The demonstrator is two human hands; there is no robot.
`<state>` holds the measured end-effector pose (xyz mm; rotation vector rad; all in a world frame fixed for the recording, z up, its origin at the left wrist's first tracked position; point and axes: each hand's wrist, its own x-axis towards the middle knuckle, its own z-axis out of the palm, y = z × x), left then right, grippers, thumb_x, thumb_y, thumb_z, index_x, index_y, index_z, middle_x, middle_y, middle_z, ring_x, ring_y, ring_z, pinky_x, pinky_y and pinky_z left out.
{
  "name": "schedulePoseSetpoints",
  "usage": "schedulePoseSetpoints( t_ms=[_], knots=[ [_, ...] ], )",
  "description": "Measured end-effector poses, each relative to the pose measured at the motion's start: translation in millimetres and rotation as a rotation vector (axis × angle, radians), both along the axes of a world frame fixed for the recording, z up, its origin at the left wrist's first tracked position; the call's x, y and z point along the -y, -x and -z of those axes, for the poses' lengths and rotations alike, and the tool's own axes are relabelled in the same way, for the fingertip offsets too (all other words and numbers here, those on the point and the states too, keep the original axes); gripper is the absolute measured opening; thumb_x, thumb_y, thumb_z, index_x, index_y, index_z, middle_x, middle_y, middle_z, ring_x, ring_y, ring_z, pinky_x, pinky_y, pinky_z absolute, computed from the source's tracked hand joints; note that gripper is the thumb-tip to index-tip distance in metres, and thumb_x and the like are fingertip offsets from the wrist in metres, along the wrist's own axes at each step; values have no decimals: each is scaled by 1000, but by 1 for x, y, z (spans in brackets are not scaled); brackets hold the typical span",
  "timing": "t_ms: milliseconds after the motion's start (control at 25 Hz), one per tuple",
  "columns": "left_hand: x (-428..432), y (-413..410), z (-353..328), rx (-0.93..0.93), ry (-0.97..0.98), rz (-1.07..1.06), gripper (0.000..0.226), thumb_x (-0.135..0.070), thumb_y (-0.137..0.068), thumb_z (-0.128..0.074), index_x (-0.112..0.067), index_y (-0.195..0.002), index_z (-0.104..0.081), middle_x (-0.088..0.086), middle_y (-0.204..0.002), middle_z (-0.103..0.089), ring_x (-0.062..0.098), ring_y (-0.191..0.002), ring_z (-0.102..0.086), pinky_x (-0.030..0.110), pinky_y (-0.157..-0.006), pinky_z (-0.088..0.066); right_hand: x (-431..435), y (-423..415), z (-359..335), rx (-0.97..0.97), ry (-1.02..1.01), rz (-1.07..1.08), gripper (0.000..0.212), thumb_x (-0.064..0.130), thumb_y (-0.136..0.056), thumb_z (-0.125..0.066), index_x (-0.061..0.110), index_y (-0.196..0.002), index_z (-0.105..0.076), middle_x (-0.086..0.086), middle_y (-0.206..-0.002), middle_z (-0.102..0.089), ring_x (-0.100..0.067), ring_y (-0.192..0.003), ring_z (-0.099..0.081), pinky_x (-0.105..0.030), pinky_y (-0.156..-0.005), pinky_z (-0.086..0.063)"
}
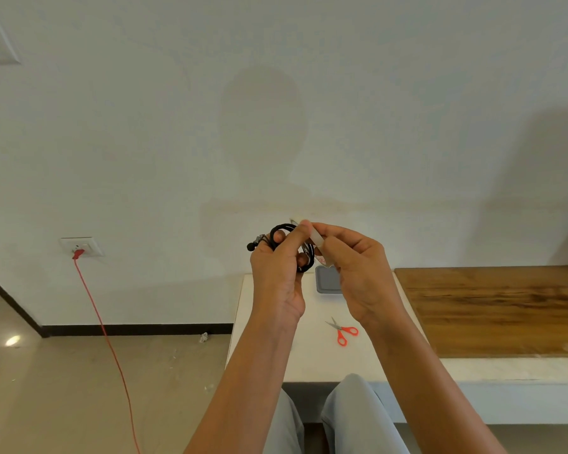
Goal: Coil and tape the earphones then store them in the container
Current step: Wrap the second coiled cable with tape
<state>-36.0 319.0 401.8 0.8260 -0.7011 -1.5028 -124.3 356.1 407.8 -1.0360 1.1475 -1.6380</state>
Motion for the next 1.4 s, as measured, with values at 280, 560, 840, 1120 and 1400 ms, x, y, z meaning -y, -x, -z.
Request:
schedulePoseSetpoints(
  t_ms=[280, 560, 840, 1120, 1400],
  knots=[
    [-1, 0, -1, 3, 31, -22, 39, -7, -81, -73, -20, -59, -43, -5, -58, -59, 6, -44, -50, 20, -53, -45, 3, 1, 4, 16, 6, -25, 15, 8, -85, -63, 17, -90, -75, 3, -81, -75, -6, -80, -68, -22, -85, -50],
    [-2, 0, -1, -13, 27, -13, 35, -6, -81, -73, -17, -62, -46, -3, -62, -60, 5, -44, -52, 22, -56, -47, 7, 3, 11, 4, 32, -5, 21, 0, -85, -61, 15, -93, -74, -1, -84, -76, -10, -82, -69, -19, -79, -52],
    [-2, 1, 0, 2, 23, -34, 40, -6, -81, -73, -21, -54, -48, -3, -60, -60, 8, -47, -52, 21, -54, -46, 9, 2, 13, 8, 35, -3, 20, 6, -83, -63, 21, -86, -77, -7, -85, -74, -19, -85, -63, -33, -88, -50],
    [4, -4, 2, 42, -25, -17, 23, -12, -82, -73, -9, -76, -51, -7, -49, -49, 6, -38, -42, 18, -44, -41, 2, 18, 18, -281, 124, 2, 28, 2, -89, -59, 23, -103, -70, 4, -92, -75, -14, -88, -71, -34, -81, -57],
    [9, -4, 9, 108, -29, -105, 45, -10, -78, -77, -19, -57, -38, -5, -53, -42, 13, -47, -37, 25, -57, -38, 15, 32, 29, -1004, 638, 241, 14, 13, -82, -70, 9, -94, -76, 5, -87, -74, -6, -81, -68, -21, -71, -56]
  ],
)
